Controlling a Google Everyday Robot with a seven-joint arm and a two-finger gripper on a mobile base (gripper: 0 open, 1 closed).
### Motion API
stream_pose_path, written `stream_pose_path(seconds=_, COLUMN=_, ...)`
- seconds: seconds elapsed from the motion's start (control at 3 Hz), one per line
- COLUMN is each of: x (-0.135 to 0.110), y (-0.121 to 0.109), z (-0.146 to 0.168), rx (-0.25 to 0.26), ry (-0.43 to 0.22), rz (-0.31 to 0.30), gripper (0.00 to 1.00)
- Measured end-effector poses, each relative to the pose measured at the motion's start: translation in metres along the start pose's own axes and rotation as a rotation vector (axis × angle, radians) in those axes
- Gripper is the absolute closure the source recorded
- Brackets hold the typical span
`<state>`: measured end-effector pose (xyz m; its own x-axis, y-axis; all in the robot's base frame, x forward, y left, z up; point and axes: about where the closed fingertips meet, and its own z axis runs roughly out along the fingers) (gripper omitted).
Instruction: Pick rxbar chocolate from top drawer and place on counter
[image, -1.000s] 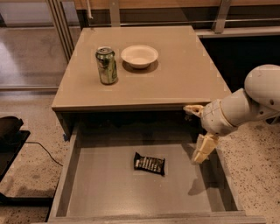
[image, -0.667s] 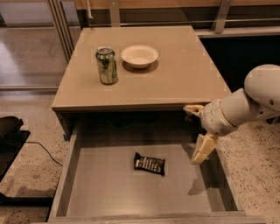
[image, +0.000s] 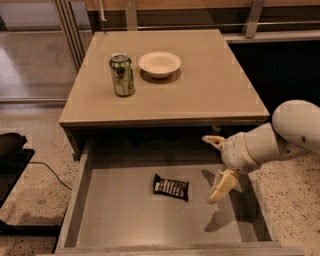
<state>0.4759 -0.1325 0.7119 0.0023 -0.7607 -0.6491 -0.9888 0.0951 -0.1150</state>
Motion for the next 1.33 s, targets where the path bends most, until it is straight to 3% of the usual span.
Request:
stream_pose_path(seconds=0.33, x=0.007, y=0.009, z=0.027, rx=0.002, ry=0.008, rz=0.038, gripper=0.00)
stream_pose_path(seconds=1.0, x=0.019, y=0.011, z=0.069, rx=0.081, ry=0.057, rz=0.060, gripper=0.00)
stream_pose_path(seconds=1.33, x=0.024, y=0.016, z=0.091, rx=0.076, ry=0.054, rz=0.086, gripper=0.00)
